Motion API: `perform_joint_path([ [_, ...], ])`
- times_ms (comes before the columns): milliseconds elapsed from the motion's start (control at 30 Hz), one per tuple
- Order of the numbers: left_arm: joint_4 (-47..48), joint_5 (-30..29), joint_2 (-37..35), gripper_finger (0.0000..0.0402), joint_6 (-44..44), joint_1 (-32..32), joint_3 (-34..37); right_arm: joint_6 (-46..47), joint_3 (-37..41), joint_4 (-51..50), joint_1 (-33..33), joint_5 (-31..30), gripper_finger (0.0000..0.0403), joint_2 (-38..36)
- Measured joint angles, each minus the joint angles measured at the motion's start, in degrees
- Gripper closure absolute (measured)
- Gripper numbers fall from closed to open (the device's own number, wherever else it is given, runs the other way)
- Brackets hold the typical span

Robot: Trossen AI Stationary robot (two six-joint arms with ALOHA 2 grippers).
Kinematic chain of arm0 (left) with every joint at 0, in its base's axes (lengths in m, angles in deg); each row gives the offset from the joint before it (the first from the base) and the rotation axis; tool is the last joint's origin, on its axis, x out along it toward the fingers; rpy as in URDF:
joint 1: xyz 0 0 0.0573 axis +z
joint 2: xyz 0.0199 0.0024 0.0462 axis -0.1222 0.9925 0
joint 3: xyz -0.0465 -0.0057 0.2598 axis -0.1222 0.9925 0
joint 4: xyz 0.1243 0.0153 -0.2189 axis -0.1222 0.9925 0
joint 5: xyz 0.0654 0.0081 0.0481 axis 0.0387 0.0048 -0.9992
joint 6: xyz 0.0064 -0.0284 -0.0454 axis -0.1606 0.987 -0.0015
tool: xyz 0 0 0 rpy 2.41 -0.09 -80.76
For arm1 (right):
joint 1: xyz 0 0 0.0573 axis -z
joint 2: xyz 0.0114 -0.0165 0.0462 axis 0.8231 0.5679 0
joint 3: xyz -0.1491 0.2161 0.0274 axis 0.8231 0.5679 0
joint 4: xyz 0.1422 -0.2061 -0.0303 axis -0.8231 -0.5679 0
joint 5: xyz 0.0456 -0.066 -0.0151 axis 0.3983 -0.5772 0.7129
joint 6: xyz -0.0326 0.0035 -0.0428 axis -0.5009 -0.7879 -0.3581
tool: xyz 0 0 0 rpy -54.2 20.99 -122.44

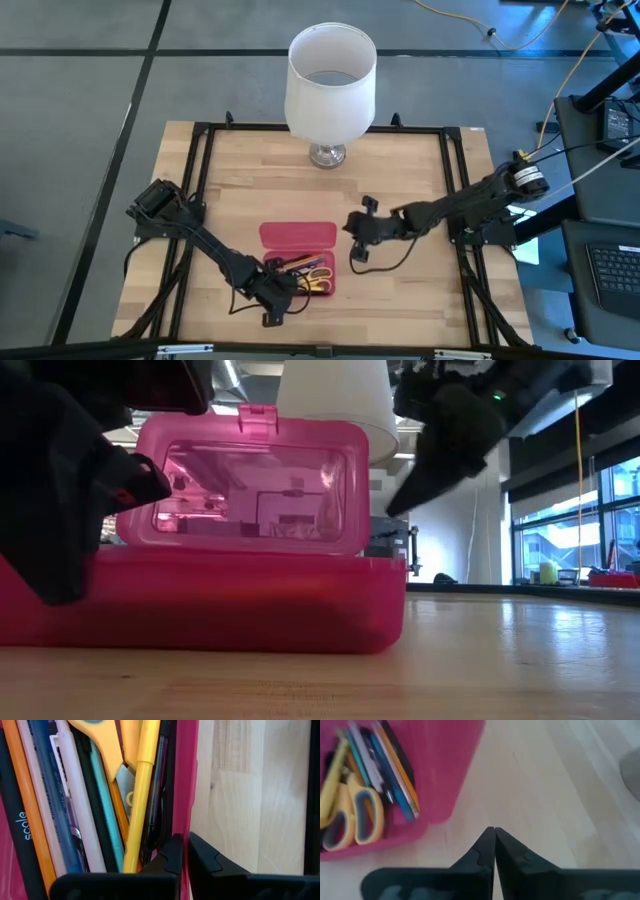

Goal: Pick & place school supplies into a supply box
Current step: Close the red supply box

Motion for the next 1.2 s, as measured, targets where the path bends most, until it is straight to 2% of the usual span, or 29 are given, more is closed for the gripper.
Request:
perform_joint_path([
  [233, -0.49, 0.04, 0.04, 0.0399, 0.00, -0.26, 0.08, -8.29, 0.00, 9.97, 6.24, 11.14, 0.0388, -0.78],
  [367, -0.72, 0.06, 0.04, 0.0399, 0.00, -0.26, 0.08, -9.56, 0.00, 11.57, 8.71, 14.71, 0.0388, -0.78],
  [567, -0.78, 0.02, 0.09, 0.0396, 0.00, -0.26, 0.10, -10.87, 0.00, 14.81, 9.53, 25.04, 0.0388, -0.78],
  [733, -1.05, -0.49, 0.13, 0.0385, 0.02, -0.26, 0.12, -10.60, -0.02, 15.17, 9.55, 31.04, 0.0388, -0.78],
  [1000, -0.06, -0.93, 0.33, 0.0370, -3.81, -0.26, -1.71, -10.59, -0.02, 15.13, 9.27, 31.90, 0.0389, -0.78],
  [1200, -0.15, -3.60, 0.37, 0.0347, -3.13, -0.23, -1.97, -10.75, -0.02, 15.08, 9.27, 31.88, 0.0389, -0.78],
])
